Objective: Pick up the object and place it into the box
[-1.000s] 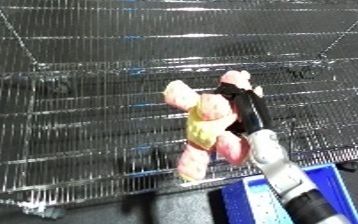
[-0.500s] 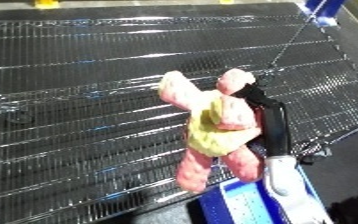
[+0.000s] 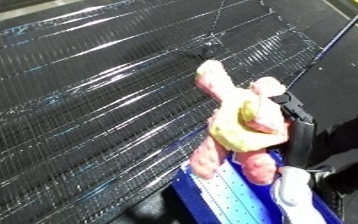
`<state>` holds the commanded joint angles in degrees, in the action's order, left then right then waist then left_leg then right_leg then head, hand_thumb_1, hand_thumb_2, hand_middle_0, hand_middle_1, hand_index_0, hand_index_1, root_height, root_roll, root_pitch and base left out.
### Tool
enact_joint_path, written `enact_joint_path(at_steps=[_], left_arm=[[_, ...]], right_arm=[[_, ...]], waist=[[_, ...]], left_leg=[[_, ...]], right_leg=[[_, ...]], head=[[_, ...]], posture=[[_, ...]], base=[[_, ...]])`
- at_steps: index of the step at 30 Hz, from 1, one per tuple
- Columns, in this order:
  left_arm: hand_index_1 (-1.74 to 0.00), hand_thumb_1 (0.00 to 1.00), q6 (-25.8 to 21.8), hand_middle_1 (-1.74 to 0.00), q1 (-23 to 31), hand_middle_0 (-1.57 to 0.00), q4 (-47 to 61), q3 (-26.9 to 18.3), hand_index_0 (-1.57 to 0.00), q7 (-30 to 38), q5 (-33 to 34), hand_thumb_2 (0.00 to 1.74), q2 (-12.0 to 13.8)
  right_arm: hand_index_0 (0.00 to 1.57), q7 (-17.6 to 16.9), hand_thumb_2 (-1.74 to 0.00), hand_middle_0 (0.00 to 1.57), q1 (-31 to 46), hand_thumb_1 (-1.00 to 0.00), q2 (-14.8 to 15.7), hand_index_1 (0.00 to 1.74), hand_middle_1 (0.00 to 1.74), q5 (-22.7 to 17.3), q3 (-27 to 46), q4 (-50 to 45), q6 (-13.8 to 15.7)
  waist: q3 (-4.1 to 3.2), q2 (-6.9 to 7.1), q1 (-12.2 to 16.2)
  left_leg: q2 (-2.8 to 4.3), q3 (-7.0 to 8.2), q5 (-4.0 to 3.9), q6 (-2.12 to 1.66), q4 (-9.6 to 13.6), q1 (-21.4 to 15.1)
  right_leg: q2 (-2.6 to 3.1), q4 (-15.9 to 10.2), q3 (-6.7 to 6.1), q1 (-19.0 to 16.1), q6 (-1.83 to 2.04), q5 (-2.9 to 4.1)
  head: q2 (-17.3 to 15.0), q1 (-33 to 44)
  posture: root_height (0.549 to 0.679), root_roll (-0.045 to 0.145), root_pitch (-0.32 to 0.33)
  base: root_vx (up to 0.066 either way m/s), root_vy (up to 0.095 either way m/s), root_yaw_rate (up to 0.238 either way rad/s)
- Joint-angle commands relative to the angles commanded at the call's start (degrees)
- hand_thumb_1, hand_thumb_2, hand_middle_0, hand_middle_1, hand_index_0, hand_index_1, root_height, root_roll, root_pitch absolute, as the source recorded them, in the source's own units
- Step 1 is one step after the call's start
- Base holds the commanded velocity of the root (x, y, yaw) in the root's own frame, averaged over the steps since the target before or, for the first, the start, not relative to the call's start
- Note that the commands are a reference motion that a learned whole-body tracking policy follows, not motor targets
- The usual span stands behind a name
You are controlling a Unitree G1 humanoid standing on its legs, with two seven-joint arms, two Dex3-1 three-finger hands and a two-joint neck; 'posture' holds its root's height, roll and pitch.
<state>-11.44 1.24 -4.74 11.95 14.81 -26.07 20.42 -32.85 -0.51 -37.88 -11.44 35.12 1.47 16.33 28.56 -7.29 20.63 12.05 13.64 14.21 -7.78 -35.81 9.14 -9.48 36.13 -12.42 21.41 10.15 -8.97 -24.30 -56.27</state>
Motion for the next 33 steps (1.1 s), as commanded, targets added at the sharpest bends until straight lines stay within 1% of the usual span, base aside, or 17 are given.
enact_joint_path(at_steps=[5,10,15,17,20,23,30,33], left_arm=[[-1.74,1.00,-1.06,-1.74,-1.67,-1.57,-1.67,1.79,-1.57,-0.44,-0.56,1.74,-0.43],[-1.74,1.00,-2.23,-1.74,-3.14,-1.57,-3.00,3.26,-1.57,-0.82,-1.02,1.74,-0.67],[-1.74,1.00,-2.97,-1.74,-3.48,-1.57,-4.03,3.90,-1.57,-1.41,-1.12,1.74,-0.32],[-1.74,1.00,-3.04,-1.74,-3.35,-1.57,-4.12,3.79,-1.57,-1.82,-0.85,1.74,0.05],[-1.74,1.00,-3.04,-1.74,-3.16,-1.57,-4.12,3.43,-1.57,-2.18,-0.44,1.74,0.49],[-1.74,1.00,-3.08,-1.74,-3.01,-1.57,-3.98,3.15,-1.57,-2.29,-0.13,1.74,0.78],[-1.74,1.00,-3.29,-1.74,-3.05,-1.57,-3.73,3.23,-1.57,-2.41,0.24,1.74,1.08],[-1.74,1.00,-3.37,-1.74,-3.17,-1.57,-3.62,3.25,-1.57,-2.41,0.32,1.74,1.16]], right_arm=[[1.57,-1.40,-1.74,1.57,-0.29,-1.00,-1.58,1.74,1.74,-5.26,2.63,7.46,2.02],[1.57,-3.24,-1.74,1.57,-1.94,-1.00,-2.79,1.74,1.74,-10.98,5.06,15.40,4.58],[1.18,-3.13,-1.30,1.18,-3.81,-0.75,-3.60,1.30,1.30,-19.66,7.08,24.46,7.34],[1.02,-2.32,-1.13,1.02,-3.91,-0.65,-4.24,1.13,1.13,-22.86,7.69,28.56,7.73],[0.79,-0.77,-0.87,0.79,-3.74,-0.50,-5.51,0.87,0.87,-26.19,8.29,34.03,7.74],[0.55,0.12,-0.61,0.55,-3.62,-0.35,-6.59,0.61,0.61,-27.80,8.64,37.56,7.42],[0.00,1.42,0.00,0.00,-3.38,0.00,-9.14,0.00,0.00,-28.44,8.47,43.30,5.34],[0.00,1.77,0.00,0.00,-3.33,0.00,-9.90,0.00,0.00,-28.70,8.50,44.92,4.90]], waist=[[0.00,-1.28,2.37],[-0.02,-2.43,3.73],[-0.26,-3.34,3.61],[-0.45,-3.57,3.31],[-0.78,-3.79,2.86],[-1.01,-3.97,2.52],[-1.24,-4.46,1.88],[-1.35,-4.62,1.64]], left_leg=[[-0.51,1.19,-0.06,-0.11,0.52,-0.77],[-0.75,2.07,-0.34,-0.37,1.28,-1.03],[-0.81,2.42,-0.77,-0.68,2.17,-1.09],[-0.80,2.44,-0.96,-0.77,2.53,-1.12],[-0.75,2.43,-1.19,-0.87,2.98,-1.22],[-0.69,2.41,-1.37,-0.92,3.30,-1.30],[-0.69,2.36,-1.89,-0.96,4.14,-1.52],[-0.71,2.34,-2.07,-0.96,4.40,-1.54]], right_leg=[[0.10,-0.80,-0.84,-0.24,-0.18,0.29],[0.13,-1.20,-1.24,-0.18,-0.26,0.35],[0.17,-1.74,-1.32,-0.29,-0.38,0.43],[0.22,-2.03,-1.26,-0.38,-0.39,0.45],[0.27,-2.38,-1.12,-0.55,-0.40,0.42],[0.30,-2.66,-1.00,-0.69,-0.39,0.35],[0.39,-3.15,-0.86,-0.84,-0.38,0.21],[0.38,-3.26,-0.78,-0.93,-0.36,0.14]], head=[[0.79,-1.35],[1.20,-1.94],[0.99,-2.44],[0.76,-2.60],[0.28,-3.03],[-0.05,-3.61],[-1.05,-4.13],[-1.32,-4.17]], posture=[[0.636,0.094,-0.124],[0.638,0.098,-0.116],[0.640,0.099,-0.108],[0.641,0.099,-0.104],[0.642,0.098,-0.100],[0.643,0.098,-0.096],[0.644,0.097,-0.088],[0.645,0.098,-0.087]], base=[[0.003,0.051,-0.159],[-0.008,0.026,-0.069],[-0.004,0.001,-0.023],[0.001,-0.018,0.001],[0.004,-0.023,0.012],[0.005,-0.022,0.012],[0.003,-0.016,0.003],[0.006,-0.018,0.016]])
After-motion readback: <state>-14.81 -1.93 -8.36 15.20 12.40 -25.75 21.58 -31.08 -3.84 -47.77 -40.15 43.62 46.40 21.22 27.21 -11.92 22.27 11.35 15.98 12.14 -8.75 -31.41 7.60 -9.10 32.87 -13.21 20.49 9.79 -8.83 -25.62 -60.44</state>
